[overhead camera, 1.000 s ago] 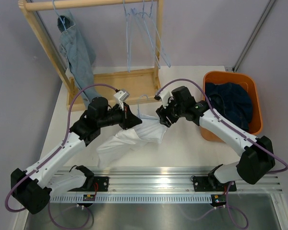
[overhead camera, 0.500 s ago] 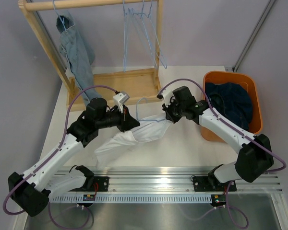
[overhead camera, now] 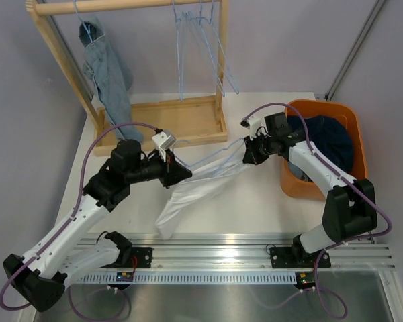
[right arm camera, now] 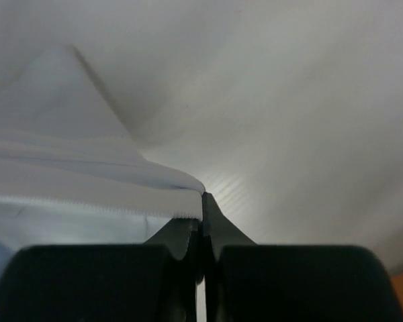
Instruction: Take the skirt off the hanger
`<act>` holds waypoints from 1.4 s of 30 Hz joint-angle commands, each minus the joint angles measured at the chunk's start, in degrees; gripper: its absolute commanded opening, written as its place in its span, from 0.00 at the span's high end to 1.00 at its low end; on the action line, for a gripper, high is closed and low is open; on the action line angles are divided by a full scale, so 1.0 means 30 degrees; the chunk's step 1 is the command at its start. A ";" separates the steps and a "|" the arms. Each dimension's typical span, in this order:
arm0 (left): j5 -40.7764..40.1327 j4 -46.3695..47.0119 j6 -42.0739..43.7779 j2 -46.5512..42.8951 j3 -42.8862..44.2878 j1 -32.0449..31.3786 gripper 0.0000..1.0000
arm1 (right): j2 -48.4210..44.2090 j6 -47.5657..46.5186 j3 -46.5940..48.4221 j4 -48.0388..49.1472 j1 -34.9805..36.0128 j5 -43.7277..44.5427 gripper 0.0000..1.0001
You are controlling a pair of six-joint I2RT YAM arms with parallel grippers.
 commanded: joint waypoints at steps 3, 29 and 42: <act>-0.0430 0.1775 -0.1906 -0.1033 0.0040 0.0106 1.00 | -0.0143 -0.3250 0.0887 -0.2436 -0.1137 -0.5326 0.99; -0.3750 1.1659 -0.7390 0.2952 -0.2101 0.0047 1.00 | -0.0644 -0.4979 0.3606 -0.3899 -0.4269 -0.4632 0.29; -0.2318 1.2012 -0.5695 0.3477 -0.2308 0.0047 1.00 | -0.1459 -1.1090 0.6542 -0.8260 -0.7143 -1.2869 0.16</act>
